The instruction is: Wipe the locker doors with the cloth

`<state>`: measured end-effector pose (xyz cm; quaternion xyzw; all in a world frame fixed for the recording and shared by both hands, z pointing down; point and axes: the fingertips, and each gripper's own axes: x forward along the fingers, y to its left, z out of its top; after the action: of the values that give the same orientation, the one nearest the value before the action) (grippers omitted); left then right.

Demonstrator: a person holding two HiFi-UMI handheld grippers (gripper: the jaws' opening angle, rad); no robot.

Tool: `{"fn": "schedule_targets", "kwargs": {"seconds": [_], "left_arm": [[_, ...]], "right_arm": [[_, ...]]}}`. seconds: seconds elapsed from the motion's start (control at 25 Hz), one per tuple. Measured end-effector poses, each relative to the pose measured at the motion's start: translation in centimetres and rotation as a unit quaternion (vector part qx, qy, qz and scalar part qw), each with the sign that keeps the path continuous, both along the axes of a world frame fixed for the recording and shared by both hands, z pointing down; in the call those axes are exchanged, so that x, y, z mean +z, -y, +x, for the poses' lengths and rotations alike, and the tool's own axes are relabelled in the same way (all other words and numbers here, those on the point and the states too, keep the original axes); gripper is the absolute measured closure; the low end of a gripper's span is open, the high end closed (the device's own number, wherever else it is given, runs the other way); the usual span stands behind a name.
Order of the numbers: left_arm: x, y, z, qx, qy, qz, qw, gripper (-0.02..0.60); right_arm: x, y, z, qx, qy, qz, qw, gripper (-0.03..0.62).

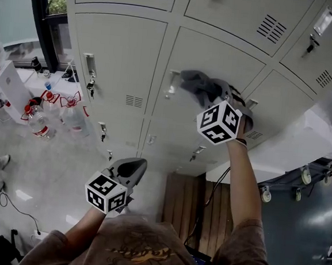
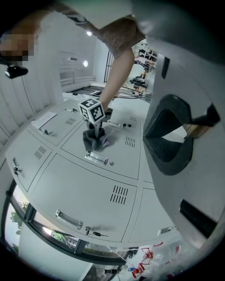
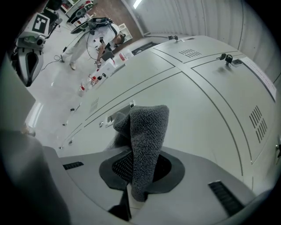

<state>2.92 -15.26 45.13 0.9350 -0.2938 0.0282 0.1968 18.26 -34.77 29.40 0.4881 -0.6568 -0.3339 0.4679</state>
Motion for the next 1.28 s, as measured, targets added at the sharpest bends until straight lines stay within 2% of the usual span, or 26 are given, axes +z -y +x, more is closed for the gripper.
{"fn": "schedule_targets", "kwargs": {"seconds": [0.8,1.28], "left_arm": [[0.7,1.2,-0.4,-0.010,0.004,-0.008,0.9999,0.578],[1.1,1.5,-0.6,-0.015,0.008,-0.013,0.9998,0.578]], "right_arm": [[16.4,-0.1,1.2,0.014,-0.016,-0.131,0.991,0.559],[21.5,-0.3,1.6,0.029,-0.024,-0.149,0.988,0.559]]}}
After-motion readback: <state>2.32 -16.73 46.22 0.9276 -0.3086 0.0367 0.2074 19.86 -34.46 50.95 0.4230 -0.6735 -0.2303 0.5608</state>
